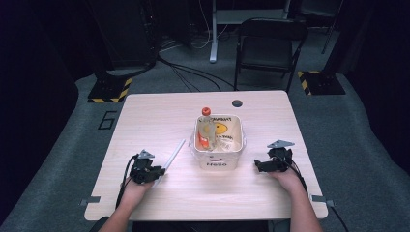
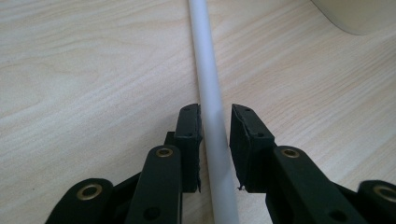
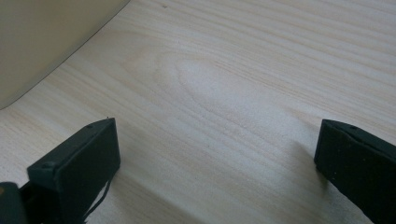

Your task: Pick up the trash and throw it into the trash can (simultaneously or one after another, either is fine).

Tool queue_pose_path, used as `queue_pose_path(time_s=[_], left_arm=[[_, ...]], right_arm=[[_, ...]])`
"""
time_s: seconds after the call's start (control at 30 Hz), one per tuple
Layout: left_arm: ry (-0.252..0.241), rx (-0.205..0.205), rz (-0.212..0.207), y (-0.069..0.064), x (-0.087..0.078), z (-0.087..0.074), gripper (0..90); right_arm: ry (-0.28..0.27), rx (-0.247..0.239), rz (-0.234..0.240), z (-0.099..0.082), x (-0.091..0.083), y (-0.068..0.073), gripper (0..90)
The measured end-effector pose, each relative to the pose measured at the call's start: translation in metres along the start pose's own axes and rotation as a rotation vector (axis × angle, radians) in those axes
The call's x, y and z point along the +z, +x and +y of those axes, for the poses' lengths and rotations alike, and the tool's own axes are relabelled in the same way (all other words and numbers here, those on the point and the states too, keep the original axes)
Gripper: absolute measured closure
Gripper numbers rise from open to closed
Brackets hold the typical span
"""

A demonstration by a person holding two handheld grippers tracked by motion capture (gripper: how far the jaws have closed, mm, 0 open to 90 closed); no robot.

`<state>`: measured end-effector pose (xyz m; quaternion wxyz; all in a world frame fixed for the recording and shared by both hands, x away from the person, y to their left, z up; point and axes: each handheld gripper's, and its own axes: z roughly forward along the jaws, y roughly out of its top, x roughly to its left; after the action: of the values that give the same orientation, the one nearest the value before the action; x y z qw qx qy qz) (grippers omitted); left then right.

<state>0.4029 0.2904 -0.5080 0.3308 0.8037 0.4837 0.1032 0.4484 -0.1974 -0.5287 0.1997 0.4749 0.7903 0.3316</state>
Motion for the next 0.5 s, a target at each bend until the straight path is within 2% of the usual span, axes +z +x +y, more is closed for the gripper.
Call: queue_pose_path(time_s=[0.33,0.43,0.5], left_arm=[[0.0,-0.006,0.015,0.0015,0.0025,0.0007,74.2],[-0.002,0.001,0.023,0.0005,0.0032,0.0007,75.7],[0.003,0.022,0.031,-0.0008,0.0032,0.0007,77.4]], right_arm=[[-0.001,0.0,0.0,0.0,0.0001,0.0001,0.0],[-0.001,0.0,0.0,0.0,0.0001,0.0001,0.0],[-0.001,0.0,0.0,0.0,0.0,0.0,0.0]])
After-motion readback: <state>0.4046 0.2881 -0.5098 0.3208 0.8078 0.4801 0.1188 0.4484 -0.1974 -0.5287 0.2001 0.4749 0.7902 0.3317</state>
